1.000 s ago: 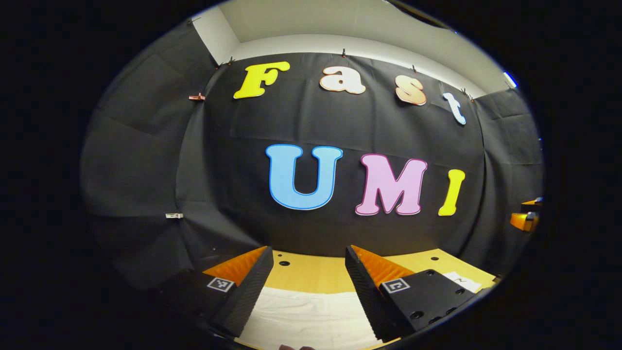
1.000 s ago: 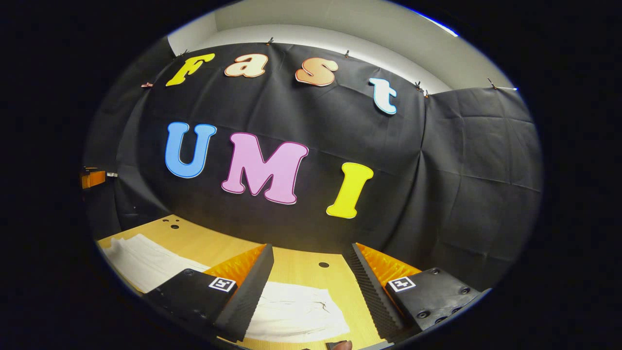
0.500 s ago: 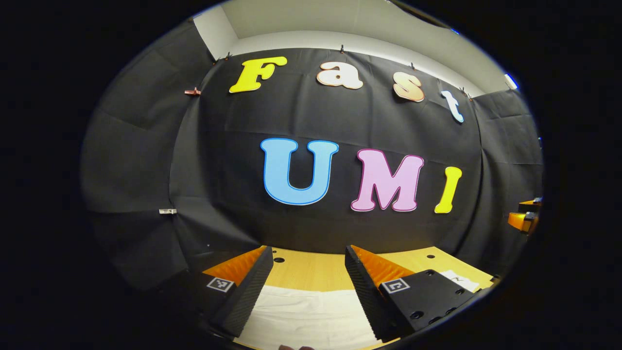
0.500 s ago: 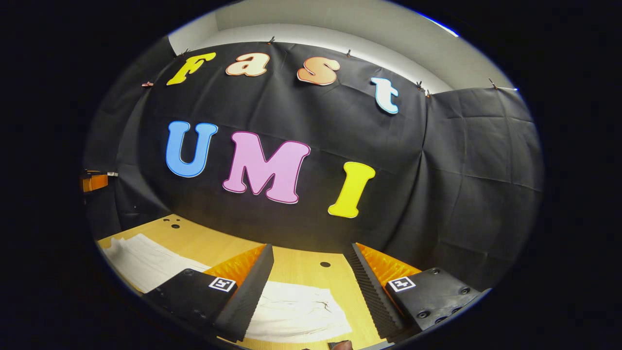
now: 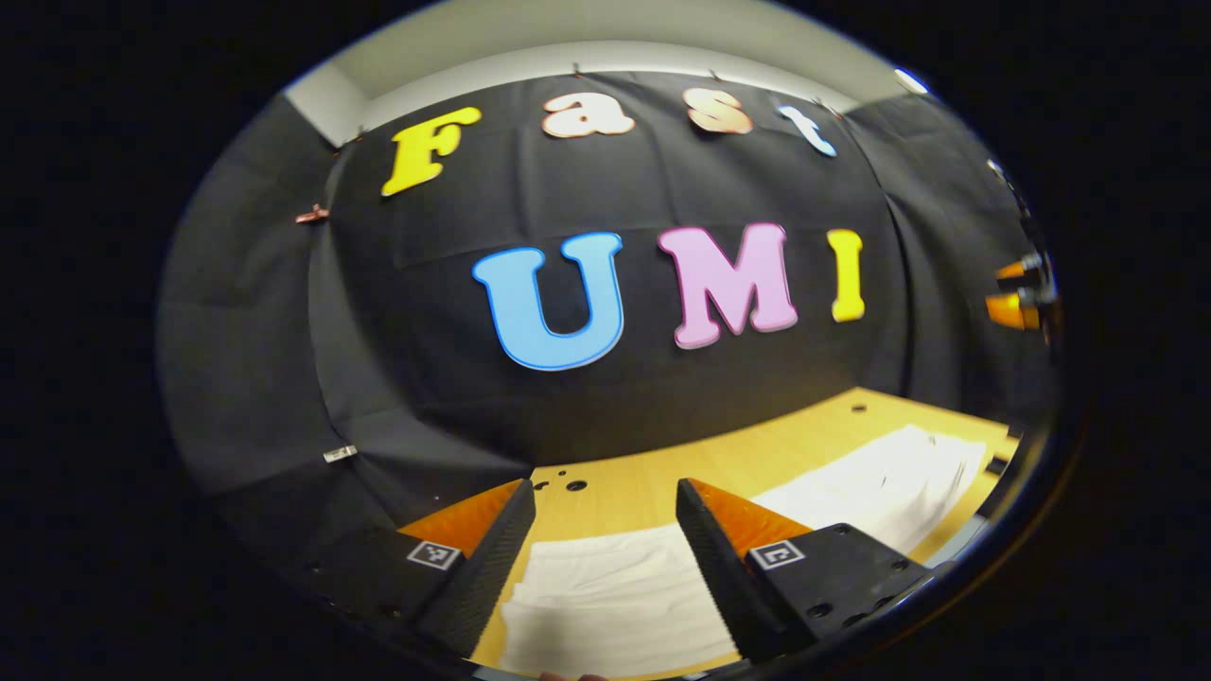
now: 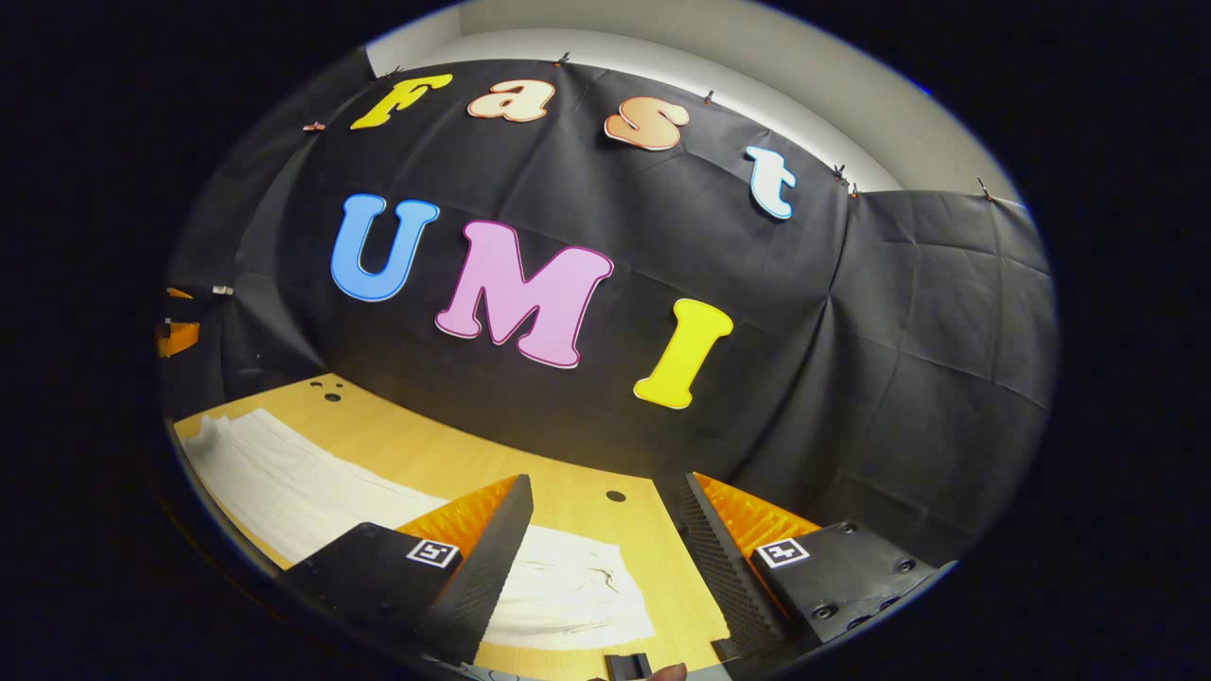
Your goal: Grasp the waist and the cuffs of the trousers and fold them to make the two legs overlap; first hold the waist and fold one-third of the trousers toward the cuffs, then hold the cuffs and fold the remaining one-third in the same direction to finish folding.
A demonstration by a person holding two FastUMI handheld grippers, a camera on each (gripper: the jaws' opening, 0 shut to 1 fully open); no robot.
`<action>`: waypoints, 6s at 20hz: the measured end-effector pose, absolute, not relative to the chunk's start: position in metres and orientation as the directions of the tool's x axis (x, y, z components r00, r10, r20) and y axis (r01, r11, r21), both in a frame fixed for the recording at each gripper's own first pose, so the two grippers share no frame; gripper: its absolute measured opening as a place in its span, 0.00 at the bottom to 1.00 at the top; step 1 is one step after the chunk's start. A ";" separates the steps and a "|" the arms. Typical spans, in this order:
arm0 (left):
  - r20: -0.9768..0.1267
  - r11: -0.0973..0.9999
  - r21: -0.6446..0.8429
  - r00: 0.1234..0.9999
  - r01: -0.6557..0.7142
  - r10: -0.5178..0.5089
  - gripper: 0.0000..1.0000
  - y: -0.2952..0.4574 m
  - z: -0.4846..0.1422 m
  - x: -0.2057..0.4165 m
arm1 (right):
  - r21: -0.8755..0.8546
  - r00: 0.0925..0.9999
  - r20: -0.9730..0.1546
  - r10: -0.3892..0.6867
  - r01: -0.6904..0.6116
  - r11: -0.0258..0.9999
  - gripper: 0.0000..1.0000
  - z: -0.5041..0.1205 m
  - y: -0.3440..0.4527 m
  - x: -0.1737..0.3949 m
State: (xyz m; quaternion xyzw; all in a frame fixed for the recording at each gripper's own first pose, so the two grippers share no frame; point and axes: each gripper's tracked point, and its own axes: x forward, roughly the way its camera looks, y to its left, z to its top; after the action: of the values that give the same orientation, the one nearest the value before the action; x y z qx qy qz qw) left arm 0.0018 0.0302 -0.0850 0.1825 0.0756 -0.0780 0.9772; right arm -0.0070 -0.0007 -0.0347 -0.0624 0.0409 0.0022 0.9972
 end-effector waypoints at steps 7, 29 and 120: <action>-0.439 0.518 0.716 0.879 0.468 -0.187 0.96 0.059 -0.206 -0.033 | -0.125 0.990 -0.130 -0.055 0.039 0.991 0.97 -0.052 -0.021 -0.018; -0.726 -0.079 0.685 0.688 0.724 0.016 0.90 0.131 -0.388 -0.022 | -0.152 0.982 -0.165 -0.091 0.066 0.986 0.98 -0.067 -0.025 -0.045; -0.775 0.262 0.631 0.602 0.730 0.191 0.06 0.112 -0.349 0.209 | -0.593 0.795 -0.544 0.268 -0.591 0.546 0.05 -0.331 0.010 0.235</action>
State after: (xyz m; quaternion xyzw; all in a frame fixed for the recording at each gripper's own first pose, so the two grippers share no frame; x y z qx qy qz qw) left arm 0.2093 0.1123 -0.3491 0.5747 0.4005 -0.1964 0.6861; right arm 0.2349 0.0100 -0.3307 -0.4048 0.1993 0.2508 0.8565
